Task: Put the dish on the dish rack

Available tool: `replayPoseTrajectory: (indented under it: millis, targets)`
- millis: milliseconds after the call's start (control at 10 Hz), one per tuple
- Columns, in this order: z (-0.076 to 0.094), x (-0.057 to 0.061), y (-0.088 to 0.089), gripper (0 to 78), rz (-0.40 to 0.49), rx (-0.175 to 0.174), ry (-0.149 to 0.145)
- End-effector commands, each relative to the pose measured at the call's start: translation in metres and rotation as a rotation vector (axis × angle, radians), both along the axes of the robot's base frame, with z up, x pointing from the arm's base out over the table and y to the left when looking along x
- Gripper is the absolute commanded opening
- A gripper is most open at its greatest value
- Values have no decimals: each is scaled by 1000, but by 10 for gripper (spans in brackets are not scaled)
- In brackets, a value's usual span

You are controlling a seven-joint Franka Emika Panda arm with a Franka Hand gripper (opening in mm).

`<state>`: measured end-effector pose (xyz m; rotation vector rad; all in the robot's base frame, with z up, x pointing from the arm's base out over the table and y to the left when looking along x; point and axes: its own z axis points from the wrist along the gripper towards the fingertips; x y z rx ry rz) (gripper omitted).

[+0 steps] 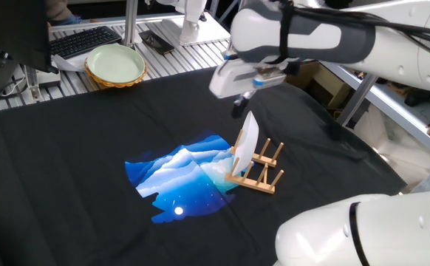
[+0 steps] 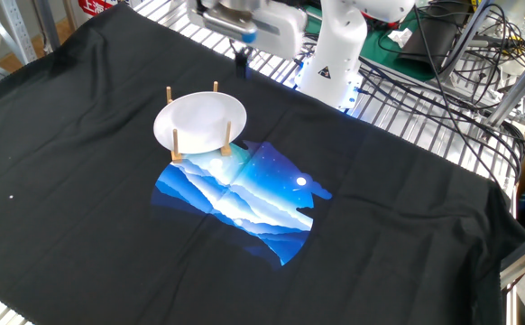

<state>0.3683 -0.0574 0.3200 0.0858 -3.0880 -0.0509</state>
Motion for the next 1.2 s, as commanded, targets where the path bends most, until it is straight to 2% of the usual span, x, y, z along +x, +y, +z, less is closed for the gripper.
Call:
replayPoseTrajectory:
  millis: [100,400,1200]
  targets:
    - [-8,4,40,13,-38,-14,-5]
    - [-7,3,39,13,9,-14,-10]
    - [-7,4,39,13,9,-11,-8]
